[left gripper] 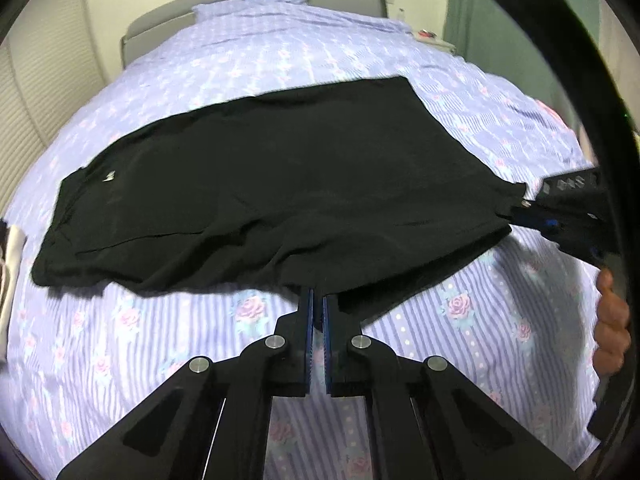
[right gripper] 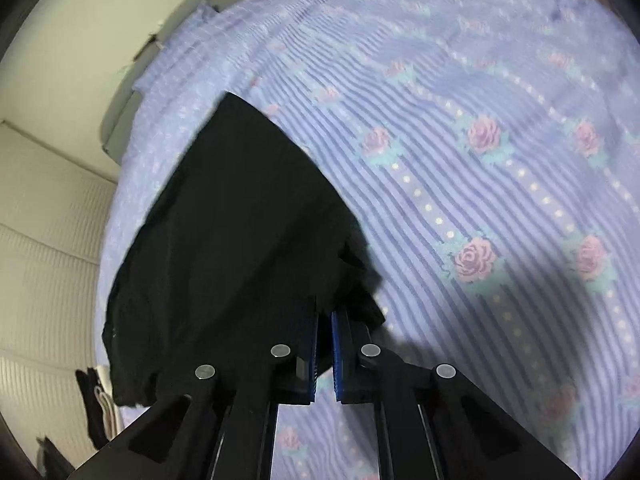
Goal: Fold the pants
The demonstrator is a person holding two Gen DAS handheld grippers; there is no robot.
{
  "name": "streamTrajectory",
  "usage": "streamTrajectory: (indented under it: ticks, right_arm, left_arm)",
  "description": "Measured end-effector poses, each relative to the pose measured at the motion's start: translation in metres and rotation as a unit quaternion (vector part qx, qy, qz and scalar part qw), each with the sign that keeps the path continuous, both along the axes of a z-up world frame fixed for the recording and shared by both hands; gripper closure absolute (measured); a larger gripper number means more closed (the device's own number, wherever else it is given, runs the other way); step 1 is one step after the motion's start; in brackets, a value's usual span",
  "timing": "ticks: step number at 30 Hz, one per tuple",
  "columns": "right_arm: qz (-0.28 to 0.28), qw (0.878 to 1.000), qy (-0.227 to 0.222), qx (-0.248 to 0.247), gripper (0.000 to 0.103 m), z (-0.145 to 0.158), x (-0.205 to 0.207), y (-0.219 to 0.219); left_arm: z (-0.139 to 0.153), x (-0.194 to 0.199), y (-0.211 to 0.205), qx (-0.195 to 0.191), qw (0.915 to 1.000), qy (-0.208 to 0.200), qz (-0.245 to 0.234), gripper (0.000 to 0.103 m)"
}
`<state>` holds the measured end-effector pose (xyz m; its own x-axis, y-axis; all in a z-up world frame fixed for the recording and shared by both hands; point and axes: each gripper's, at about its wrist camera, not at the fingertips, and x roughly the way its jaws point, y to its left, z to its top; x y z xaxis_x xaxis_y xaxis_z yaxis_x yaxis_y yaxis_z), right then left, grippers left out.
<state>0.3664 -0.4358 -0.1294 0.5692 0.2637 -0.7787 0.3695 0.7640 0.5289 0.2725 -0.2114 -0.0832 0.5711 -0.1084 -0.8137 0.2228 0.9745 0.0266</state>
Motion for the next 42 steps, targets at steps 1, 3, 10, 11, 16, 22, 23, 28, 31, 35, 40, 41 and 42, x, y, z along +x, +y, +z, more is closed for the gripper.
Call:
streamTrajectory:
  ticks: [1,3,10,11,16,22,23,28,31,35,40,41,42]
  right_arm:
    - [0.003,1.0,-0.005,-0.003,0.097,0.005,-0.007,0.003]
    - [0.006,1.0,-0.001,0.006,0.097,0.004,-0.013,0.005]
    - [0.001,0.999,0.031,0.03,0.085,-0.023,-0.01,-0.006]
    - [-0.007,0.999,0.024,0.029,0.079,-0.021,-0.012,-0.009]
    - [-0.027,0.999,0.018,0.043,0.061,-0.026,-0.018,-0.019]
    - [-0.033,0.999,0.028,0.028,0.061,-0.013,-0.022,-0.012]
    - [-0.031,0.999,0.031,0.022,0.061,-0.012,-0.023,-0.01]
    - [-0.03,0.998,0.03,-0.042,0.061,0.019,-0.035,0.007]
    - [-0.003,0.995,0.017,-0.097,0.058,0.046,-0.04,0.028]
    - [0.033,0.99,0.001,-0.135,0.051,0.071,-0.029,0.059]
    - [0.07,0.983,-0.008,-0.167,0.05,0.087,0.004,0.108]
    - [0.072,0.983,-0.01,-0.17,0.05,0.089,0.01,0.116]
    - [0.075,0.982,-0.011,-0.171,0.05,0.09,0.015,0.125]
  left_arm:
    - [0.001,-0.002,0.001,0.001,1.0,-0.001,0.004,0.097]
    - [-0.001,-0.01,0.005,0.01,0.9999,-0.002,0.01,0.097]
    - [-0.018,-0.01,0.008,0.019,0.9993,0.03,0.012,0.096]
    - [-0.02,-0.009,0.009,0.019,0.9992,0.032,0.015,0.095]
    - [-0.025,-0.003,0.0,0.022,0.9987,0.044,0.012,0.094]
    - [0.003,-0.01,0.003,0.047,0.9989,0.0,0.0,0.044]
    - [0.007,-0.009,0.004,0.046,0.9989,-0.002,-0.005,0.042]
    - [0.03,0.002,0.018,0.038,0.9991,-0.018,-0.006,0.042]
    - [0.04,0.009,0.036,0.028,0.9993,-0.024,0.002,0.042]
    - [0.048,0.027,0.068,0.015,0.9995,-0.028,0.006,0.042]
    - [0.058,0.053,0.128,0.008,0.9992,-0.036,0.016,0.042]
    - [0.059,0.059,0.14,0.007,0.9991,-0.037,0.018,0.042]
    - [0.06,0.066,0.153,0.006,0.999,-0.039,0.021,0.042]
